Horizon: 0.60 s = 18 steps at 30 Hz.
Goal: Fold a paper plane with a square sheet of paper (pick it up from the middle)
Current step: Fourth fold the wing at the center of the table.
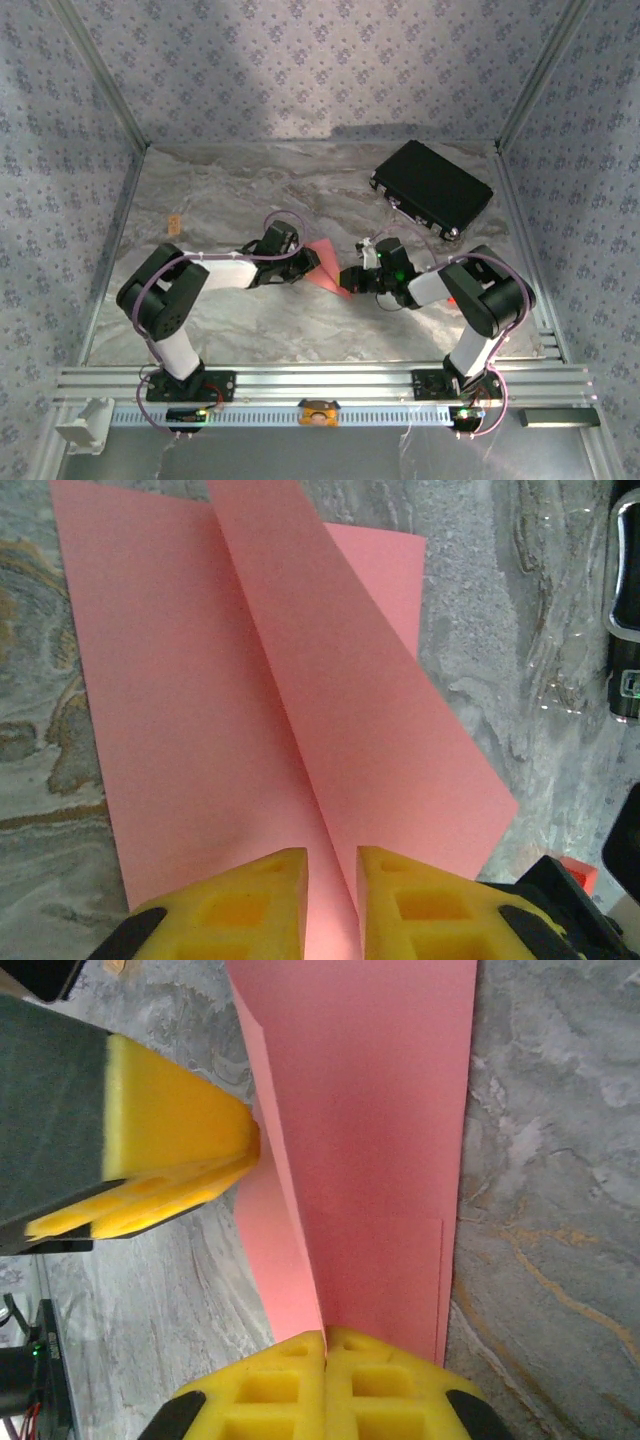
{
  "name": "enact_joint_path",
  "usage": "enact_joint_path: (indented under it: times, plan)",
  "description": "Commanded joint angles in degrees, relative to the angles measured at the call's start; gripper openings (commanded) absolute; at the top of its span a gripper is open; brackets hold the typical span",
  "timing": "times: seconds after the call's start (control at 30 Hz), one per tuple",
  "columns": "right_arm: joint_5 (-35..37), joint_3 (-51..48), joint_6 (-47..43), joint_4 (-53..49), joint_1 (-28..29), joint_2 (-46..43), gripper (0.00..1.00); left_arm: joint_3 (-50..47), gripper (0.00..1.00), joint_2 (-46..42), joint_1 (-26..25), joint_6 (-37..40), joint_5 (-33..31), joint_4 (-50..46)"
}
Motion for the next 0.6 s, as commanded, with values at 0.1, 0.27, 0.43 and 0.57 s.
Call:
enact_joint_path:
  times: [0.1, 0.27, 0.43, 0.57]
  plan:
    - [-3.28, 0.60, 4.06, 1.58, -1.09, 1.83, 0.00, 1.10, 0.16, 2.94, -0.04, 0.38, 1.21, 0.89]
    - [-6.11, 0.94, 7.48, 3.06, -2.20, 3.41, 0.00, 0.89, 0.14, 3.84, 0.05, 0.44, 0.74, -0.13]
    - [-7.43, 0.64, 9.28, 4.29, -3.19, 4.26, 0.00, 0.79, 0.14, 4.12, 0.25, 0.71, 0.27, -1.08]
    - [-7.94, 0.33, 10.24, 4.35, -4.15, 3.88, 0.00, 0.73, 0.13, 3.95, 0.36, 1.06, 0.25, -1.67]
